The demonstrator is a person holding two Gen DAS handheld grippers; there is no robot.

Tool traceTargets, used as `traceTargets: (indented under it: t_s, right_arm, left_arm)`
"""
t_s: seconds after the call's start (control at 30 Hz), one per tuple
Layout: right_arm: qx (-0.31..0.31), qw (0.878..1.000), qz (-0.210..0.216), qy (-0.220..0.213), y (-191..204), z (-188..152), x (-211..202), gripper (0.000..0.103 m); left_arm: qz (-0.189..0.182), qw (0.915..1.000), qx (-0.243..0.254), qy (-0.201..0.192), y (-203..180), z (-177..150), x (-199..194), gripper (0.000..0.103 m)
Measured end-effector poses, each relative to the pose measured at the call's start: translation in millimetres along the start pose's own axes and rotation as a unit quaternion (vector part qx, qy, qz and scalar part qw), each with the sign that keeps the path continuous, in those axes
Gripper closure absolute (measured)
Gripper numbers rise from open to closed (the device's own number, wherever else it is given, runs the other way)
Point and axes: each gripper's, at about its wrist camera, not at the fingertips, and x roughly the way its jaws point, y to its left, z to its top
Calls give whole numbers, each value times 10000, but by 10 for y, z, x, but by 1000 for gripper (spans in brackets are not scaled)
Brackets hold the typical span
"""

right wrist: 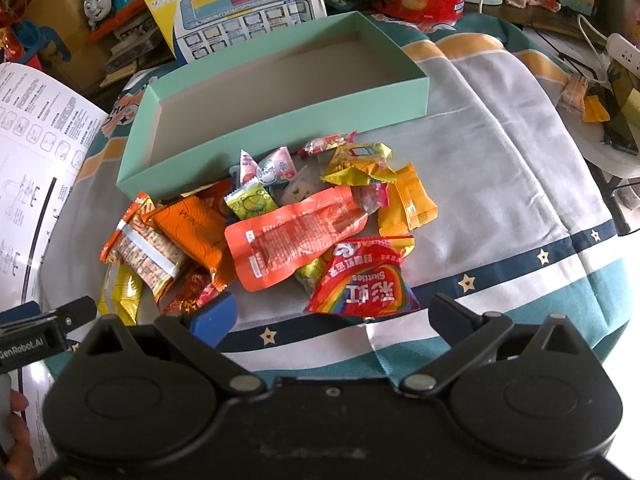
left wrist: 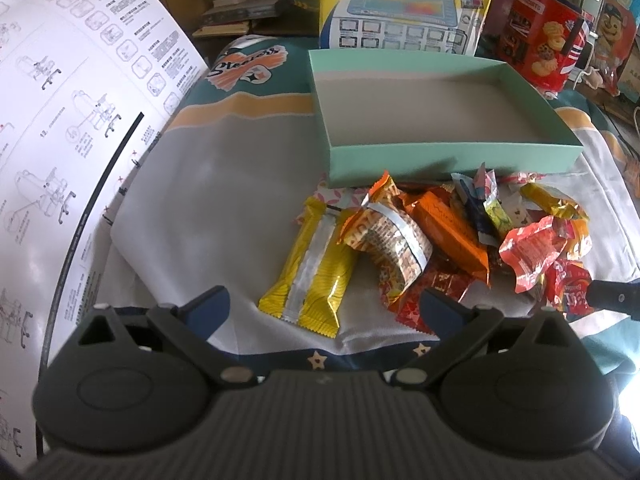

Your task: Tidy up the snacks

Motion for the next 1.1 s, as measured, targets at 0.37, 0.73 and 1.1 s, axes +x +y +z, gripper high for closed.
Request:
traceTargets:
  t_s: [0.37,0.73,1.1]
  right_arm:
    - [100,9997,219,-64,-52,-18,0,0]
    - [-119,9980,417,-454,-25,-57,5,0]
    - [-220,9971,726,-109,102,-84,129,0]
  left_arm:
    - [-61,10000,-71,17,62,-4,40,0]
    - [-97,9987,-450,230,298,-57,215,0]
    - [152,9978,-259,596,457,-29,764,0]
